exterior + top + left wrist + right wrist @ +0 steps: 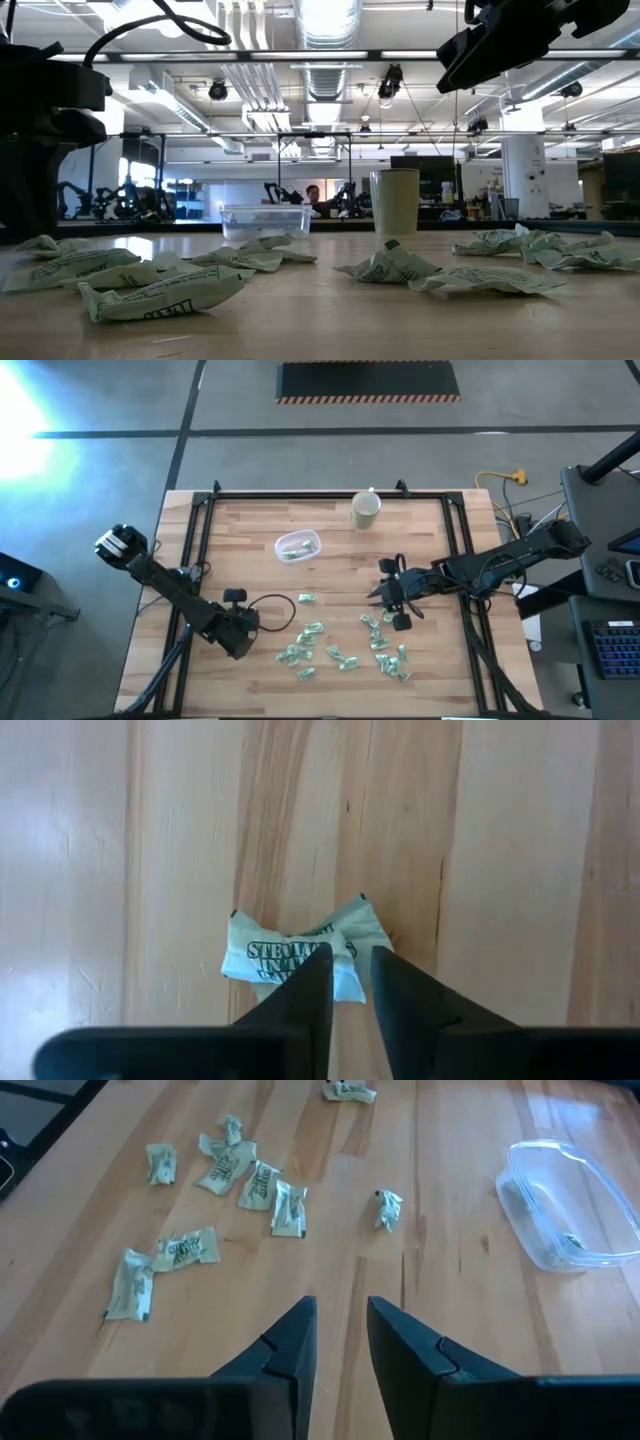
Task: Pick and place Stevia / Truvia into bins
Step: Put the stevia packet into the transparent container
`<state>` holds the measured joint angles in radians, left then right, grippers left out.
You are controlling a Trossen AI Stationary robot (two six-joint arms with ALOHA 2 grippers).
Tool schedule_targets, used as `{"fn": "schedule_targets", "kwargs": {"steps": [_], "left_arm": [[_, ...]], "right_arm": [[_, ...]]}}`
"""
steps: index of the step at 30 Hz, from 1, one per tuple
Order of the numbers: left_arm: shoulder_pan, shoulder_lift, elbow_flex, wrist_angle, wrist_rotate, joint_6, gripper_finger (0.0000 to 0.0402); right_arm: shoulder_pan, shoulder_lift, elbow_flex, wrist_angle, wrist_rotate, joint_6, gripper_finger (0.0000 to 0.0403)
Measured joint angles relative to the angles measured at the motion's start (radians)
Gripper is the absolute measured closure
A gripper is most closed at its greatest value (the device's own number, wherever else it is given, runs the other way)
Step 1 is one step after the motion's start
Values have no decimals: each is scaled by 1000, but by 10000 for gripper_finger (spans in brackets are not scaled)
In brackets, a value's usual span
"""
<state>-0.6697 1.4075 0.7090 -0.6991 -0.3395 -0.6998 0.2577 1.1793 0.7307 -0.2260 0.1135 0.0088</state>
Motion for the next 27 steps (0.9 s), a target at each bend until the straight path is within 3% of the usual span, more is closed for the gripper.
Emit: {"fn": "schedule_targets", "kwargs": {"steps": [13, 27], "left_arm": [[-1, 8, -1, 0, -6, 0, 354], [0, 30, -1, 0, -12, -1, 289]], "right_arm": [[0, 0, 0, 0, 0, 7, 324], [0, 0, 0, 0, 0, 11, 320]]}}
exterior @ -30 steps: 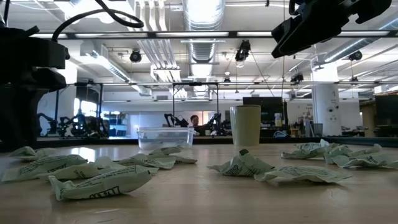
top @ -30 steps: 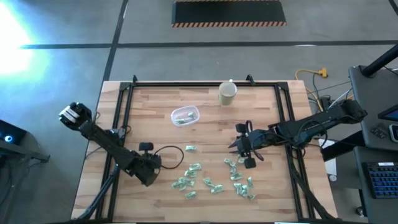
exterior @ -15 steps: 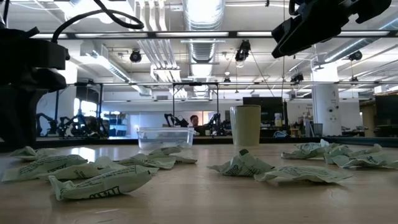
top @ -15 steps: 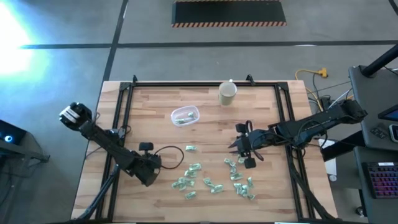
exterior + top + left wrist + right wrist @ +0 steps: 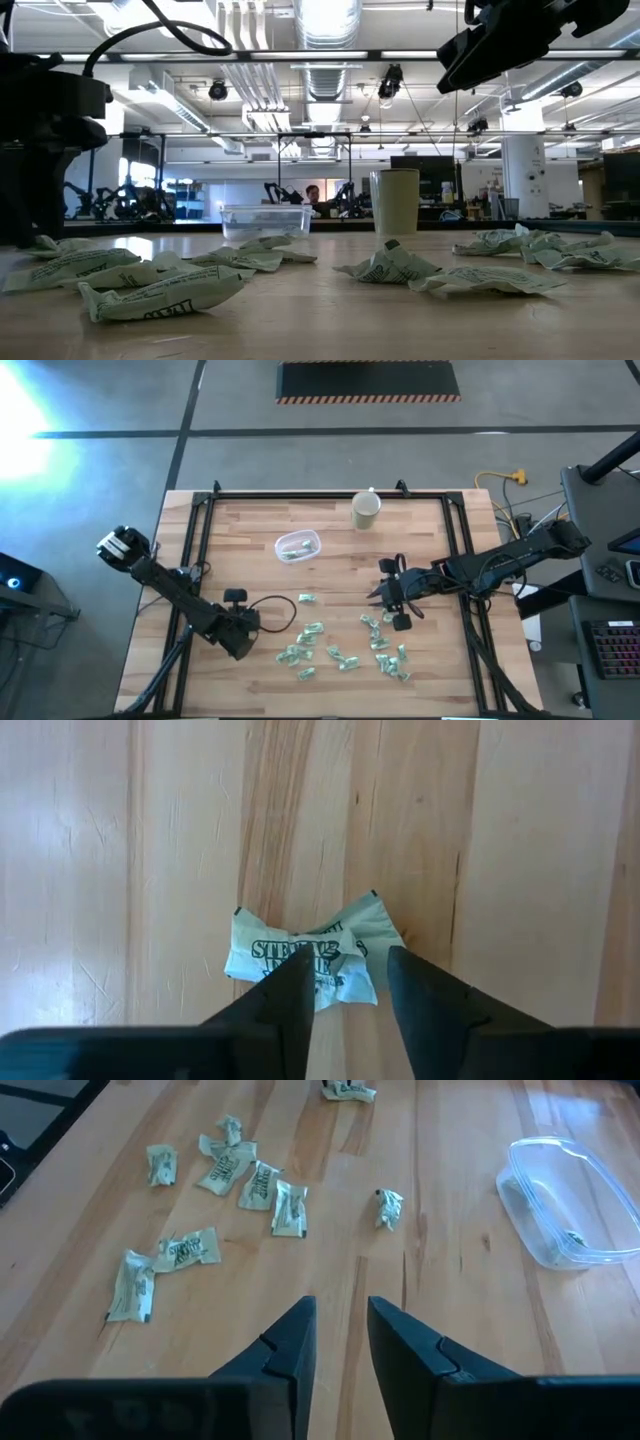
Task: Pick and place Stevia / Truvia into bins
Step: Put the stevia packet into the transparent container
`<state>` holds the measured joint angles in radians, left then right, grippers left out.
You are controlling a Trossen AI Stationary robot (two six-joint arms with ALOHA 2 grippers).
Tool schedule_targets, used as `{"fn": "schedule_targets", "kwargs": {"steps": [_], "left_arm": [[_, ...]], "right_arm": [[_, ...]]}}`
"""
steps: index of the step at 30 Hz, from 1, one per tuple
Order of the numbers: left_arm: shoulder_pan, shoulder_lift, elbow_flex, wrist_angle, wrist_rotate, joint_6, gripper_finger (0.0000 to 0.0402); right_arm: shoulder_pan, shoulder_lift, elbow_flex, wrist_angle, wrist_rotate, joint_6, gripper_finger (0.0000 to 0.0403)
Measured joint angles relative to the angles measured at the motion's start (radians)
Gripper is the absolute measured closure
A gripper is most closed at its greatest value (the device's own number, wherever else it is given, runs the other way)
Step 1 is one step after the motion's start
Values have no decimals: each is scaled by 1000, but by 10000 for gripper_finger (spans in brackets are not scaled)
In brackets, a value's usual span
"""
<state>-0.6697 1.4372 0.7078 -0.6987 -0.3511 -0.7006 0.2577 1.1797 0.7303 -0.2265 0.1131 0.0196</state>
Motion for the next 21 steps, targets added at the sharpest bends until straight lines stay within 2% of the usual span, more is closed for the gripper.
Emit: {"fn": "schedule_targets", "kwargs": {"steps": [5, 12, 21], "left_arm": [[0, 0, -1, -1, 3, 0, 313], [0, 0, -1, -29, 5, 0, 394], [0, -4, 13, -28, -38, 29, 394]], "right_arm": [[0, 0, 0, 0, 0, 0, 328], [0, 0, 0, 0, 0, 0, 327], [0, 0, 0, 0, 0, 0, 327]]}}
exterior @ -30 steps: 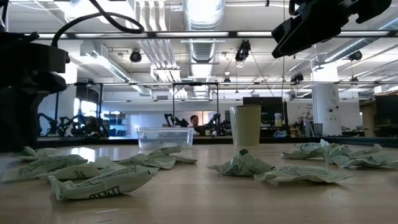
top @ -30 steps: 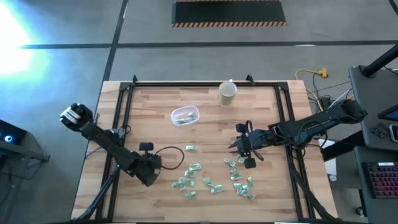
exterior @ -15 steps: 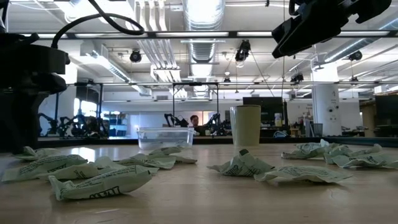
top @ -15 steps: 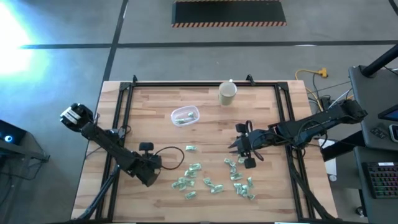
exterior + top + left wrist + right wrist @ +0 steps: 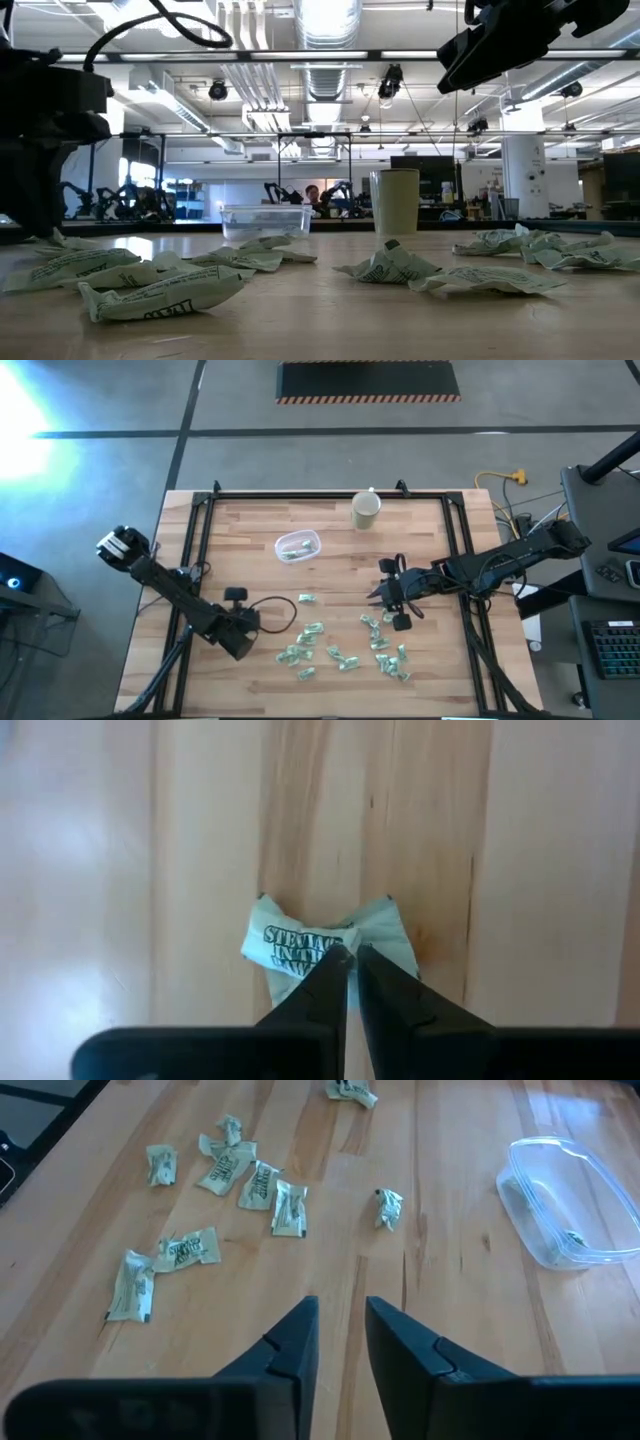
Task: Pick and place Stevia / Truvia into bins
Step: Put the stevia packet into the transparent container
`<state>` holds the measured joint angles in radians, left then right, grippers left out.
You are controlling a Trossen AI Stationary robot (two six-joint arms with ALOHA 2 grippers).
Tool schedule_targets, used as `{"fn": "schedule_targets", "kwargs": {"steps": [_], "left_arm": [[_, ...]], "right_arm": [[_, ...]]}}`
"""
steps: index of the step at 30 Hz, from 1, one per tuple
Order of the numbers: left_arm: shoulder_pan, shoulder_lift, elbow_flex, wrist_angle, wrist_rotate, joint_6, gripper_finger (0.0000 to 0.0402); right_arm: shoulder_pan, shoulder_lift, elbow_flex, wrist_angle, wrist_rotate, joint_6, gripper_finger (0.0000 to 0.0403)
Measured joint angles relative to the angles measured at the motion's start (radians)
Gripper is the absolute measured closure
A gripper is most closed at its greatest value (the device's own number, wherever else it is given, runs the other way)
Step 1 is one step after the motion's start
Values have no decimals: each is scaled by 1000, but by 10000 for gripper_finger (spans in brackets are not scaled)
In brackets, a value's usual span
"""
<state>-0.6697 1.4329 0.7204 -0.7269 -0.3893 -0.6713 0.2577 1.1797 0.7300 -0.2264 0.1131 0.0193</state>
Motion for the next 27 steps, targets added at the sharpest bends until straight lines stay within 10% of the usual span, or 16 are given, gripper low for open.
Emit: {"fn": "schedule_targets", "kwargs": {"steps": [15, 27], "left_arm": [[101, -7, 86, 14, -510, 311, 393], [505, -7, 83, 339, -475, 754, 393]], "right_arm": [[0, 0, 0, 2, 0, -4, 335], [0, 0, 0, 2, 2, -19, 335]]}}
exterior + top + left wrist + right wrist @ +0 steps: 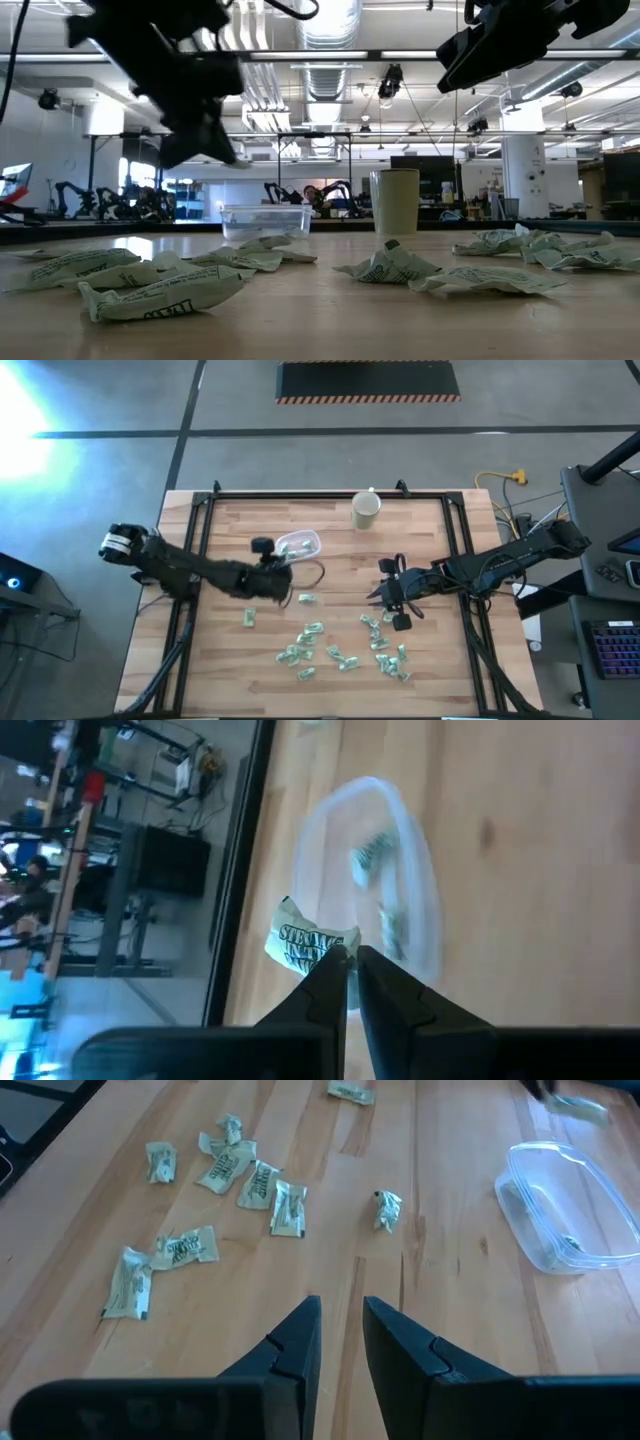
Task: Pick and place Stevia / Truvia into bins
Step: Put the stevia packet into the transparent container
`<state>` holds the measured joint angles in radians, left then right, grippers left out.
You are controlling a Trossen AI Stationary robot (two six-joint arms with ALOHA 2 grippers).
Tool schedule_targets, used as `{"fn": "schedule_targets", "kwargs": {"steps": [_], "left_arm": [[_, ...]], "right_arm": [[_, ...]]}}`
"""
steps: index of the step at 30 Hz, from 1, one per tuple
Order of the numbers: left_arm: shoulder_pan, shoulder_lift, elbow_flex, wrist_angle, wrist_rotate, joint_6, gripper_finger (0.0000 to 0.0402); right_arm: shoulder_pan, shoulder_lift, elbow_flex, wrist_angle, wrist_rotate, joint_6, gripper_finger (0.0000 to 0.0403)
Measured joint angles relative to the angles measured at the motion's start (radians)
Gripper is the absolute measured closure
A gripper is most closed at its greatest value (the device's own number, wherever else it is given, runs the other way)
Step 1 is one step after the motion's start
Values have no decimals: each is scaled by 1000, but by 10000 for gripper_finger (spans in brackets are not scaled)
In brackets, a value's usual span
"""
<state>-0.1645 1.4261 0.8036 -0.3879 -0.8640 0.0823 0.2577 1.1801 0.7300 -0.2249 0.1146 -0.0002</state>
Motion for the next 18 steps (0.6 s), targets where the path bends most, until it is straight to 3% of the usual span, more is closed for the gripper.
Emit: {"fn": "schedule_targets", "kwargs": {"steps": [7, 18], "left_arm": [[204, 4, -2, 202, 259, 183, 393], [320, 7, -12, 196, 317, 190, 393]], "right_arm": [[0, 0, 0, 0, 0, -4, 335], [0, 0, 0, -1, 0, 8, 335]]}}
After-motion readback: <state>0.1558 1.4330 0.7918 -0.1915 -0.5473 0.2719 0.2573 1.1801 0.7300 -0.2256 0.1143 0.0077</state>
